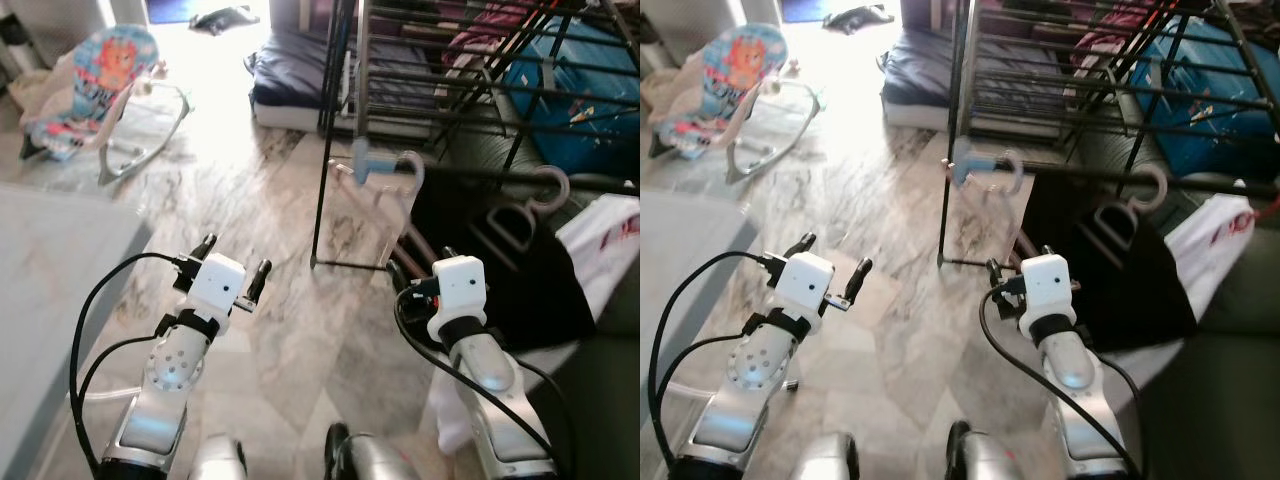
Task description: Hang hanger
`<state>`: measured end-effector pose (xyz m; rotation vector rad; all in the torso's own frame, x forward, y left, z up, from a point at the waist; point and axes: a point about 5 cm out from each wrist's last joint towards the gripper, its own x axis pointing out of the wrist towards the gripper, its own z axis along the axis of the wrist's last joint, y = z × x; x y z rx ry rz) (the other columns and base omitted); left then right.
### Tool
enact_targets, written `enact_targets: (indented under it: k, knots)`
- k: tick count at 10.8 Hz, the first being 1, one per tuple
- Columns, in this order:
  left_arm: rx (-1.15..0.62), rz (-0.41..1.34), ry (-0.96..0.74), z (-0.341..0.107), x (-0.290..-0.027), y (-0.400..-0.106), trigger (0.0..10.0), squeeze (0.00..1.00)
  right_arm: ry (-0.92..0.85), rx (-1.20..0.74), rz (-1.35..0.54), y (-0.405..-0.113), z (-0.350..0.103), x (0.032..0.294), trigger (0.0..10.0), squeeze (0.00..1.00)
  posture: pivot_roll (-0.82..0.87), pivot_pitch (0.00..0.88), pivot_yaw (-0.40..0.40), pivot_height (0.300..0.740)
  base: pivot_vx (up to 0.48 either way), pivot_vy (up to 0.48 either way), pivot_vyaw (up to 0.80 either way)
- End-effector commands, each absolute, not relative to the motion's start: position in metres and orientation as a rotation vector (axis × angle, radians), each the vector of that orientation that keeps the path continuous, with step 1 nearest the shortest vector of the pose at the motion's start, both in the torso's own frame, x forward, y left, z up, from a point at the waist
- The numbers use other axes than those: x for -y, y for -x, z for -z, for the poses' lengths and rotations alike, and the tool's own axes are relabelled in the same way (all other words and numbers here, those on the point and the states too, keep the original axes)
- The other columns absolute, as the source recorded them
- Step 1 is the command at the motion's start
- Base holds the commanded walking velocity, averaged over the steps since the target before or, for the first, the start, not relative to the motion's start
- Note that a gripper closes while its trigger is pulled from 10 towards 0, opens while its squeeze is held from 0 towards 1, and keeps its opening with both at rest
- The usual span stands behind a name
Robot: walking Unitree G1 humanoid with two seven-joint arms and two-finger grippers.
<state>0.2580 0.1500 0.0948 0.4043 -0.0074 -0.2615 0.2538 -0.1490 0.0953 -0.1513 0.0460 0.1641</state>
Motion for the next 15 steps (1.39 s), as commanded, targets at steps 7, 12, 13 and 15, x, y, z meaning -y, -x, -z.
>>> enact_targets:
  k: [7,12,13,15]
  knots:
    - [0.012,0.271,-0.401,-0.097,-0.146,-0.259,10.0,0.0,0.154,-0.048,-0.14,-0.261,-0.094,0.149,10.0,0.12,0.01,0.08,-0.066,0.74,-0.396,0.0,0.0]
    - [0.061,0.272,-0.416,-0.113,-0.147,-0.269,10.0,0.0,0.167,-0.011,-0.164,-0.278,-0.105,0.142,10.0,0.0,0.04,0.115,-0.063,0.74,-0.273,0.0,0.0]
    - [0.06,0.268,-0.419,-0.113,-0.148,-0.269,10.0,0.0,0.165,-0.012,-0.166,-0.28,-0.105,0.142,10.0,0.0,0.04,0.113,-0.063,0.74,0.0,0.0,0.0]
    - [0.061,0.23,-0.433,-0.11,-0.151,-0.271,10.0,0.0,0.193,-0.002,-0.226,-0.276,-0.101,0.135,10.0,0.0,0.03,0.077,-0.064,0.74,0.0,0.0,0.79]
